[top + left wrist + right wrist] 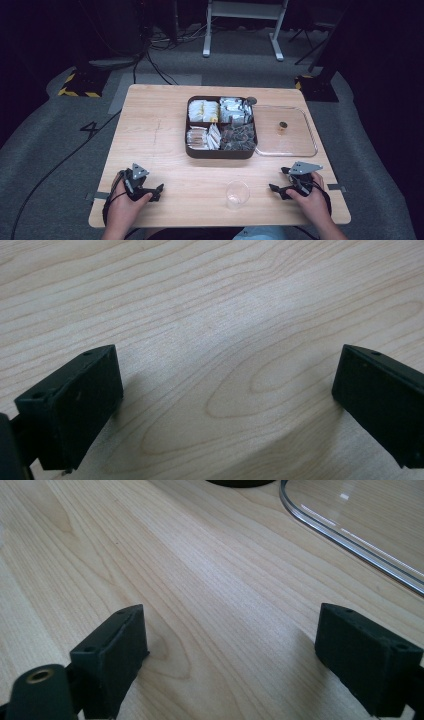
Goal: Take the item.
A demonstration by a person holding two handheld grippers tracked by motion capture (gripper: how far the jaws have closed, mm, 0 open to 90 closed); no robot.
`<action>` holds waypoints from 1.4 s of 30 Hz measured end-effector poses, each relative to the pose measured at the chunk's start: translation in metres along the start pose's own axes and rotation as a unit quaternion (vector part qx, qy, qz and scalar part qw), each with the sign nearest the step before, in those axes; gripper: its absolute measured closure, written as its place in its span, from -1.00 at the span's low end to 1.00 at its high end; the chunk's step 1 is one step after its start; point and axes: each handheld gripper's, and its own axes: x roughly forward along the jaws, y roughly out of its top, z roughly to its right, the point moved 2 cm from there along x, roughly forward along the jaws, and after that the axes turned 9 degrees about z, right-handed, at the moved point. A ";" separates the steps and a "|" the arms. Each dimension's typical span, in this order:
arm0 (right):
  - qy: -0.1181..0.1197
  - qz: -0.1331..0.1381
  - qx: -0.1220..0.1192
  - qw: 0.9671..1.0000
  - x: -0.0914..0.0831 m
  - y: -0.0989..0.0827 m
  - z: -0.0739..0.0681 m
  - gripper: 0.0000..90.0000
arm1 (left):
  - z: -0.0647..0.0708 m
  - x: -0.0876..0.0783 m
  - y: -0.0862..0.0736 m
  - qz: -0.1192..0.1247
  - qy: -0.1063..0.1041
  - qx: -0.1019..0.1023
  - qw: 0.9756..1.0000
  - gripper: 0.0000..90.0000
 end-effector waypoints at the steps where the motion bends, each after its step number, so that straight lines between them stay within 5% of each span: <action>1: 0.000 0.000 0.000 1.000 0.000 0.000 0.000 -0.70 | 0.001 -0.001 0.000 0.002 0.000 -0.002 1.000 -0.97; 4: 0.000 0.000 0.000 1.000 0.000 0.000 0.000 -0.70 | 0.003 -0.003 0.002 0.004 -0.001 -0.002 1.000 -0.77; 6: 0.000 0.000 0.000 1.000 0.000 0.000 0.000 -0.70 | 0.006 -0.004 0.005 0.000 -0.008 0.005 1.000 -0.42; 11: -0.002 0.000 0.002 1.000 0.000 0.000 0.000 -0.69 | 0.010 -0.008 0.008 -0.005 -0.017 0.008 1.000 -0.29; 20: -0.008 0.003 0.007 1.000 -0.001 0.000 0.000 -0.63 | 0.019 -0.023 0.024 0.014 -0.058 0.010 0.998 -0.28; 34: -0.011 0.004 0.008 1.000 -0.001 -0.001 -0.001 -0.61 | 0.036 -0.028 0.067 0.037 -0.076 0.019 0.996 -0.27; 42: -0.011 0.005 0.007 1.000 -0.001 0.000 -0.001 -0.60 | 0.046 -0.028 0.095 0.085 -0.084 0.004 0.993 -0.29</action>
